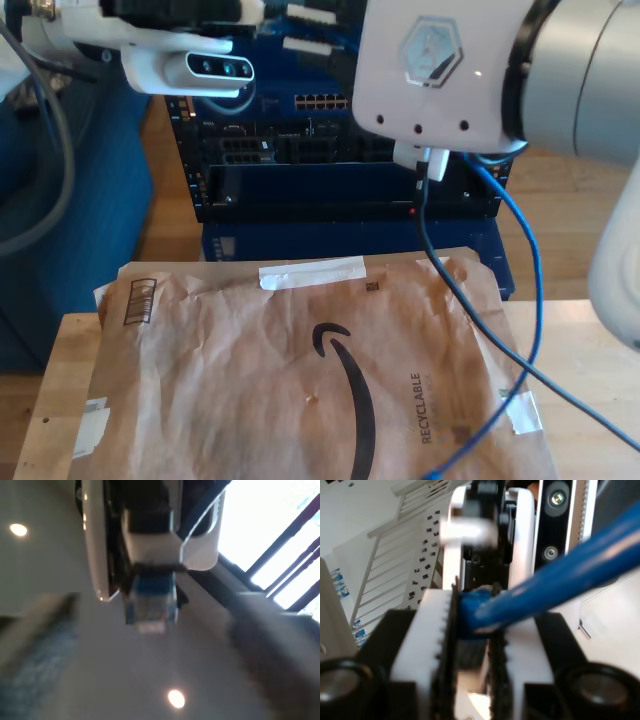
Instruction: Grab the cable and plug it in
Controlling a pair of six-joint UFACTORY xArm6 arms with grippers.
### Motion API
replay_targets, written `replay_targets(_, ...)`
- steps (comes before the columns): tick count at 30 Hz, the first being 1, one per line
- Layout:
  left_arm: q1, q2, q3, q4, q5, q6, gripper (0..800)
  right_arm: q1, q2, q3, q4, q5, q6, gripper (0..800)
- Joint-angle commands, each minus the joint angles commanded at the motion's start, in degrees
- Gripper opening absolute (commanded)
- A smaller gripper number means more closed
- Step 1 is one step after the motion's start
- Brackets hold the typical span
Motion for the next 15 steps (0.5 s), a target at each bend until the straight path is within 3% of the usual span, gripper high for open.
replay_targets(1, 0.1, 0.0, -0.1, 0.1, -0.1, -0.1, 579, 0.0, 0.0, 0.0, 0.0, -0.1, 0.3, 2)
replay_targets(3, 0.2, -0.1, -0.2, 0.2, -0.5, 0.2, 766, 0.0, 0.0, 0.0, 0.0, -0.2, 0.3, 2)
replay_targets(4, 0.3, -0.5, -0.2, 0.3, -0.7, 0.2, 795, -0.1, 0.1, 0.0, 0.0, -0.2, 0.3, 2)
replay_targets(8, 1.1, -1.7, -0.4, 3.6, -3.3, 0.3, 798, -0.4, 0.1, 1.1, -0.3, -0.4, 0.2, 2)
replay_targets(12, 3.8, -1.7, -0.4, 17.1, -10.5, 0.4, 799, -3.1, 0.3, 3.4, -0.4, -3.5, 0.0, 2)
replay_targets(15, 4.9, -1.7, -0.4, 23.6, -12.6, 2.1, 799, -4.8, 0.2, 6.5, -0.8, -8.5, -0.1, 2)
